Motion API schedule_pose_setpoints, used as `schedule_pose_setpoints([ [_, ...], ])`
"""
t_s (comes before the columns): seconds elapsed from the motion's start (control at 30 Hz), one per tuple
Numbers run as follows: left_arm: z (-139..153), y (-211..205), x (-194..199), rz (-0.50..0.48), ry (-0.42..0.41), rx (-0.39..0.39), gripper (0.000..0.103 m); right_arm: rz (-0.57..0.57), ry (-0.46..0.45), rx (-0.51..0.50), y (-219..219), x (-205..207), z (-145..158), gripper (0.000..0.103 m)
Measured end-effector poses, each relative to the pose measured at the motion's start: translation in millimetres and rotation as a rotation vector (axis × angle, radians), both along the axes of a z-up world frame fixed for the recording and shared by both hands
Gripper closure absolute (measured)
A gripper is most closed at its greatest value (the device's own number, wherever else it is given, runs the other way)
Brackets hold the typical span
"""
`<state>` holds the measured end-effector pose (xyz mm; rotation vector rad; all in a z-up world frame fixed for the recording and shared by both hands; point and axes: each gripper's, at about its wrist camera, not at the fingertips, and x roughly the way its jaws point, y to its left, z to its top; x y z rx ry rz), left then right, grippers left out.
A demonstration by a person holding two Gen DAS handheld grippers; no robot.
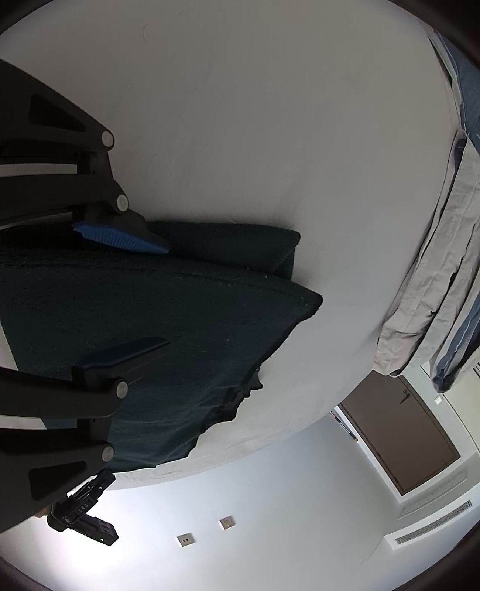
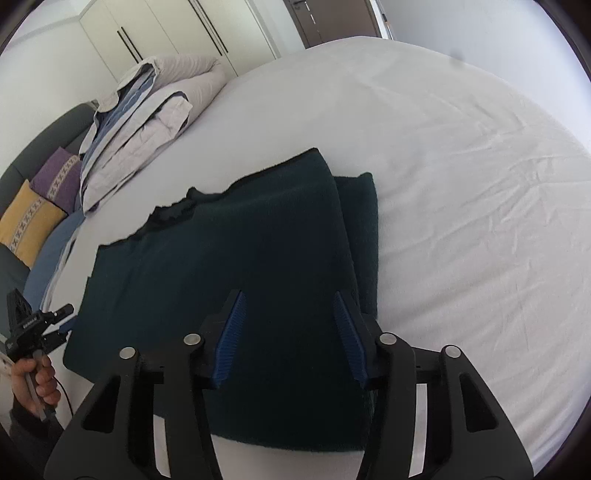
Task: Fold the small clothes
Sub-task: 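Lower the folded hem onto the sweater and open both grippers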
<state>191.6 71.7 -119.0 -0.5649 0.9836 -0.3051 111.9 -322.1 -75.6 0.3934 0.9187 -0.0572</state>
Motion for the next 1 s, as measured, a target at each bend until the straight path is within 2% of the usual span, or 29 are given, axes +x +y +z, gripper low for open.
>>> schedule_pose_setpoints([
  [0.13,3.2,-7.2,-7.7,-0.013,-0.023,0.065,0.066,-0.004,-0.012,-0.063,0.0,-23.9,3.5,0.066],
  [0.27,2.8,-10.5,-11.0,-0.024,-0.027,0.115,0.077,-0.032,0.002,-0.094,-3.8,-33.6,2.1,0.066],
  [0.37,6.4,-11.5,-20.7,-0.032,-0.041,0.155,0.077,-0.066,0.004,-0.129,-6.6,-40.4,4.1,0.066],
  [0.5,5.5,-19.0,-28.6,-0.056,-0.052,0.206,0.077,-0.082,0.012,-0.086,-13.8,-47.4,1.4,0.069],
  [0.57,2.8,-20.2,-29.6,-0.051,-0.049,0.205,0.079,-0.067,0.04,-0.102,-10.5,-46.5,-5.2,0.075],
  [0.67,1.6,-17.1,-32.2,-0.037,-0.05,0.207,0.094,-0.05,0.03,-0.128,-4.4,-48.5,-3.9,0.087],
  [0.77,0.9,-17.3,-35.4,-0.046,-0.06,0.217,0.096,-0.055,0.017,-0.183,1.3,-51.0,2.4,0.097],
  [0.93,4.1,-16.4,-43.8,-0.022,-0.081,0.222,0.097,-0.05,-0.009,-0.259,14.0,-61.2,15.1,0.098],
  [1.0,3.3,-12.6,-47.1,-0.008,-0.081,0.208,0.097,-0.054,-0.012,-0.257,14.3,-67.2,18.4,0.098],
])
